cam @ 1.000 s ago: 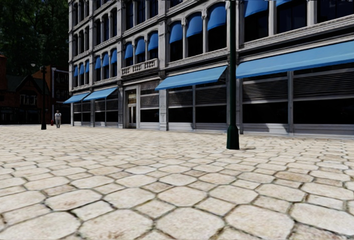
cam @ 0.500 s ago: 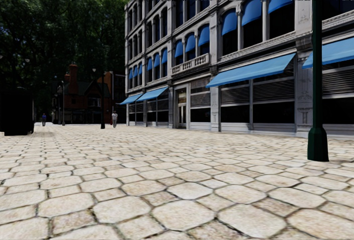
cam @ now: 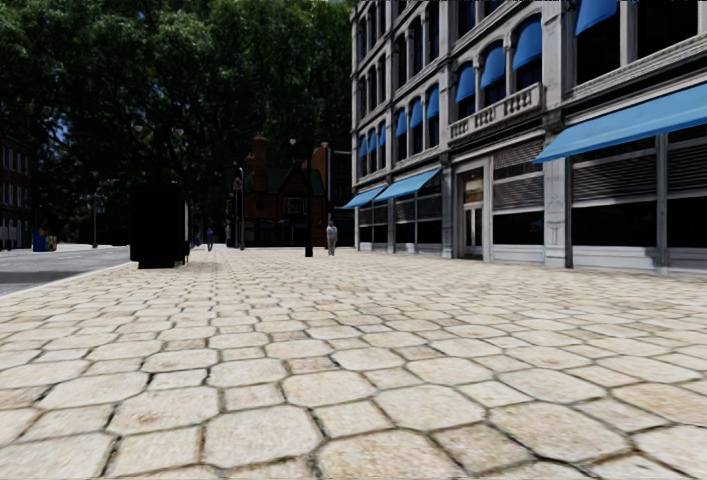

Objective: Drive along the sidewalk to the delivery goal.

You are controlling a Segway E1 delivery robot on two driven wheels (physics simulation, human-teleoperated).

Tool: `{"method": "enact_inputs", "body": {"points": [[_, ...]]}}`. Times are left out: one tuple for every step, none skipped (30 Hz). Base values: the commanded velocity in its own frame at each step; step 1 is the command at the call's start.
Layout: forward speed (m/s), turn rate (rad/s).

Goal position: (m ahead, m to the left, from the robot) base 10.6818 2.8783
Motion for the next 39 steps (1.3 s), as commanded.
{"method": "enact_inputs", "body": {"points": [[1.92, 0.62], [1.92, 0.62], [1.92, 0.62], [1.92, 0.62], [1.92, 0.62], [1.92, 0.62], [1.92, 0.62], [1.92, 0.62], [1.92, 0.62], [1.92, 0.62], [1.92, 0.62], [1.92, 0.62], [1.92, 0.62], [1.92, 0.62], [1.92, 0.60], [1.92, 0.57], [1.92, 0.57], [1.92, 0.57], [1.92, 0.56], [1.92, 0.56], [1.92, 0.39], [1.92, 0.00], [1.92, 0.00], [1.92, 0.00], [1.92, 0.00], [1.92, 0.00], [1.92, 0.00], [1.92, 0.00], [2.00, -0.41], [2.00, -0.41], [2.00, -0.41], [2.00, -0.21], [2.00, 0.00], [2.00, 0.00], [2.00, 0.00], [2.00, 0.00], [2.00, 0.00], [2.00, 0.00], [2.00, 0.00]]}}
